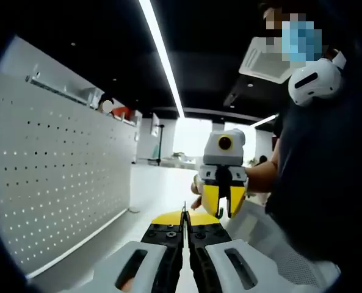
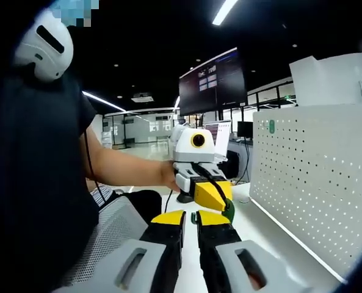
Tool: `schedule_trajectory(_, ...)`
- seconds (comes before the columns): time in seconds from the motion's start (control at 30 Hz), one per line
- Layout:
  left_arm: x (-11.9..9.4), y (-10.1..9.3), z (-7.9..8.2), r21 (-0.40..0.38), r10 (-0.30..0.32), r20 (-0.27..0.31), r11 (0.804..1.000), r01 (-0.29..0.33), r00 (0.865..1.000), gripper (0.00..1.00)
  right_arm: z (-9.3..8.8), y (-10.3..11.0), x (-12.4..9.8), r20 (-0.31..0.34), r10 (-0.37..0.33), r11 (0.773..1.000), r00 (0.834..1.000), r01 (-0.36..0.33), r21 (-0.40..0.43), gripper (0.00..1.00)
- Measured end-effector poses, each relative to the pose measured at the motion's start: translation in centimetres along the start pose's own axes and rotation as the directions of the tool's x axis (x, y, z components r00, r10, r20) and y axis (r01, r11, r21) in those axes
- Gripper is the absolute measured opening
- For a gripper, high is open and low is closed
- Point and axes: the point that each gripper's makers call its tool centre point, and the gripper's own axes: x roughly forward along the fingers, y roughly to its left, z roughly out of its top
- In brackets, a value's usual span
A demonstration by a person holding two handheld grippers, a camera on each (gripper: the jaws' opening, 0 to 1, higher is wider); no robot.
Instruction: Insert the hook assembly into the mounting plate slot until the hook locks in place.
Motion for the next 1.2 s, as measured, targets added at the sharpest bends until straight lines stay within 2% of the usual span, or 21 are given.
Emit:
schedule_trajectory(0.3, 0.0, -0.9, 0.7, -0.015, -0.031, 0.037, 0.999, 0.032, 0.999, 0.01, 0.9, 0.7, -0.3, 0.056, 0.042, 0.999, 0.998, -0.043, 0.012, 0.03)
schedule_trajectory(0.57, 0.1, -1.1, 0.9, -0.007, -0.031, 0.039, 0.999, 0.031, 0.999, 0.01, 1.1, 1.0, -0.2, 0.06, 0.048, 0.999, 0.997, -0.049, 0.009, 0.02)
schedule_trajectory(0.83, 0.1, -1.0, 0.4, -0.006, 0.003, 0.005, 1.0, -0.003, 1.0, 0.02, 0.6, 0.6, -0.2, 0.042, 0.037, 0.999, 0.998, -0.038, 0.022, 0.02)
schedule_trajectory(1.1, -0.2, -1.3, -0.1, -0.011, 0.035, -0.029, 0.999, -0.035, 0.999, 0.12, 0.3, 0.2, -0.2, 0.038, 0.029, 0.999, 0.999, -0.03, 0.03, 0.02)
schedule_trajectory(1.2, -0.4, -0.8, -0.2, 0.001, 0.08, -0.038, 0.997, -0.08, 0.996, 0.15, 0.2, 0.0, -0.2, 0.035, 0.027, 0.999, 0.999, -0.029, 0.034, 0.02)
